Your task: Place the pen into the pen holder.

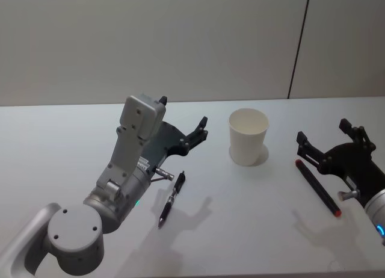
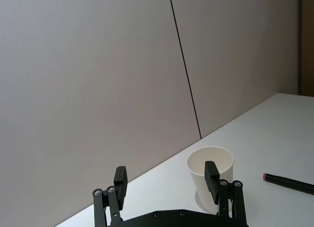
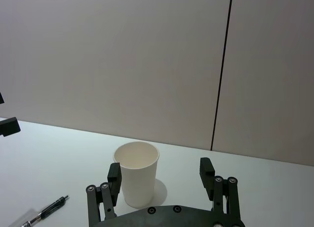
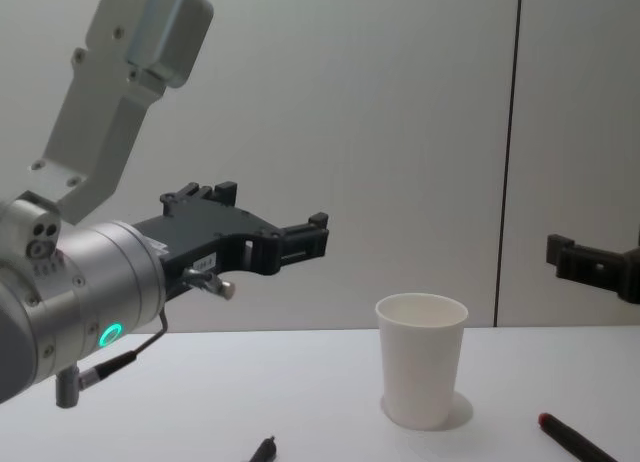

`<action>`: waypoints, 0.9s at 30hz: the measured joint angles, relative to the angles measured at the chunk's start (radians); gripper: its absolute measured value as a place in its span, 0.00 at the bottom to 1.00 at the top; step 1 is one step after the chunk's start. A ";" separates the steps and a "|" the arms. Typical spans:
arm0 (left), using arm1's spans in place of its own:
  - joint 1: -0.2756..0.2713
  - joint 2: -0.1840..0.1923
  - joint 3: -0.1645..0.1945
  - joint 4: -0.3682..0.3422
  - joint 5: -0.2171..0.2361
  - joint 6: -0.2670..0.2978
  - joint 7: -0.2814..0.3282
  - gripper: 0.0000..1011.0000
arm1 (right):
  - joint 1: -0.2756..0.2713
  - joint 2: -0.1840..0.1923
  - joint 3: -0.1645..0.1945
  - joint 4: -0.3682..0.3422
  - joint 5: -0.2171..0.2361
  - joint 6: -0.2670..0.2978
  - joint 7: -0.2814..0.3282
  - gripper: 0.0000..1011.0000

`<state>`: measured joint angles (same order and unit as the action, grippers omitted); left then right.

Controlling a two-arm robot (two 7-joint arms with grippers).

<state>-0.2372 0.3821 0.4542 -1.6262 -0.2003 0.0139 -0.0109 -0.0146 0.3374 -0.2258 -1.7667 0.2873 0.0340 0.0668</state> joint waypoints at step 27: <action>0.000 0.000 0.000 0.000 0.000 0.000 0.000 0.99 | 0.000 0.000 0.000 0.000 0.000 0.000 0.000 0.99</action>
<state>-0.2372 0.3821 0.4542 -1.6262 -0.2003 0.0139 -0.0109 -0.0146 0.3374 -0.2258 -1.7667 0.2873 0.0339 0.0667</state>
